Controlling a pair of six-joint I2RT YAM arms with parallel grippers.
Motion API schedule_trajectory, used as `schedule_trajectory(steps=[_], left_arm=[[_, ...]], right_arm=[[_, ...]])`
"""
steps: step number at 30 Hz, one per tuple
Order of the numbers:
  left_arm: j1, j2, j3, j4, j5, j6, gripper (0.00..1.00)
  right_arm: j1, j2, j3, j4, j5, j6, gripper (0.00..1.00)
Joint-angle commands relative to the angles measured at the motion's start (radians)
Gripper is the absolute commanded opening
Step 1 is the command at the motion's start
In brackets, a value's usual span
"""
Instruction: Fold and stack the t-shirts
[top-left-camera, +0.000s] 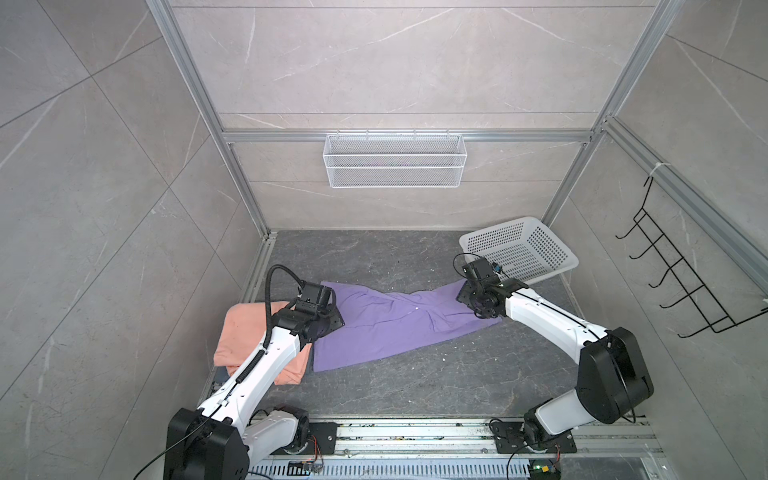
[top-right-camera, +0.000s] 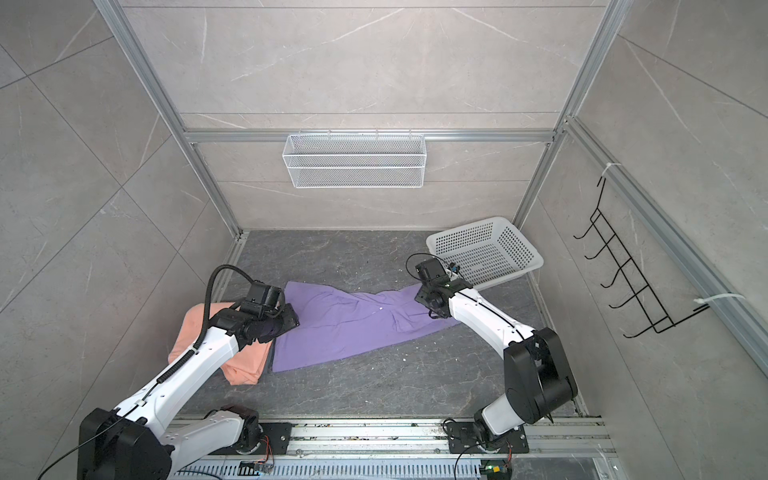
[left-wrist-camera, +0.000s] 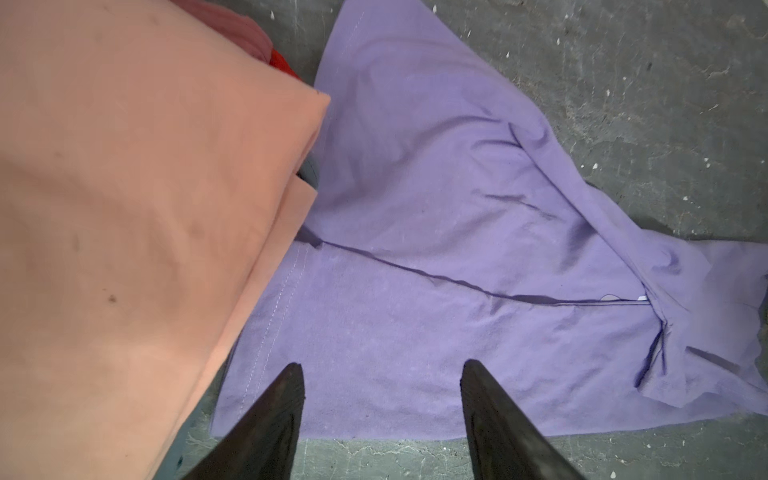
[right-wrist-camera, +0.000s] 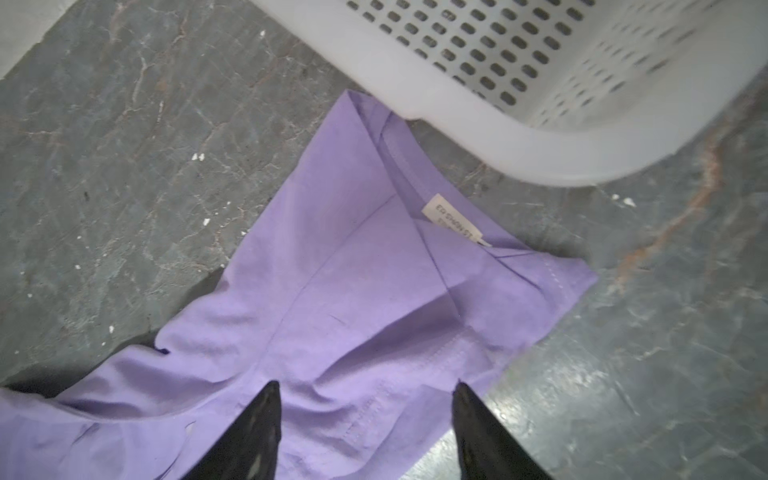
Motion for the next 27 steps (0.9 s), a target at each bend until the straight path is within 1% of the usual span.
schedule_trajectory(steps=[1,6,14,16,17,20,21,24,27], left_arm=[[-0.008,0.001,0.003,0.047,0.030,-0.031,0.63],[-0.009,0.010,0.018,0.050,0.033,-0.020,0.63],[-0.009,0.045,0.049,0.060,0.036,-0.008,0.63],[-0.009,0.048,0.050,0.064,0.036,-0.009,0.63],[-0.009,0.048,0.051,0.064,0.036,-0.007,0.63],[-0.009,0.046,0.050,0.063,0.031,-0.007,0.63],[-0.009,0.046,0.050,0.063,0.030,-0.004,0.63],[-0.009,0.045,0.048,0.055,0.022,-0.004,0.63],[-0.009,0.047,0.043,0.056,0.016,-0.002,0.63]], right_arm=[[-0.022,0.018,0.002,-0.102,0.046,0.025,0.66],[-0.045,0.017,-0.108,0.009,-0.009,0.077,0.65],[-0.047,0.088,-0.130,0.145,-0.067,0.099,0.62],[-0.046,0.111,-0.119,0.154,-0.072,0.101,0.59],[-0.046,0.125,-0.108,0.143,-0.068,0.103,0.52],[-0.046,0.153,-0.080,0.121,-0.063,0.107,0.22],[-0.046,0.150,-0.067,0.109,-0.059,0.107,0.15],[-0.045,0.105,-0.042,0.100,-0.058,0.136,0.06],[-0.045,0.071,0.025,0.065,-0.055,0.134,0.02]])
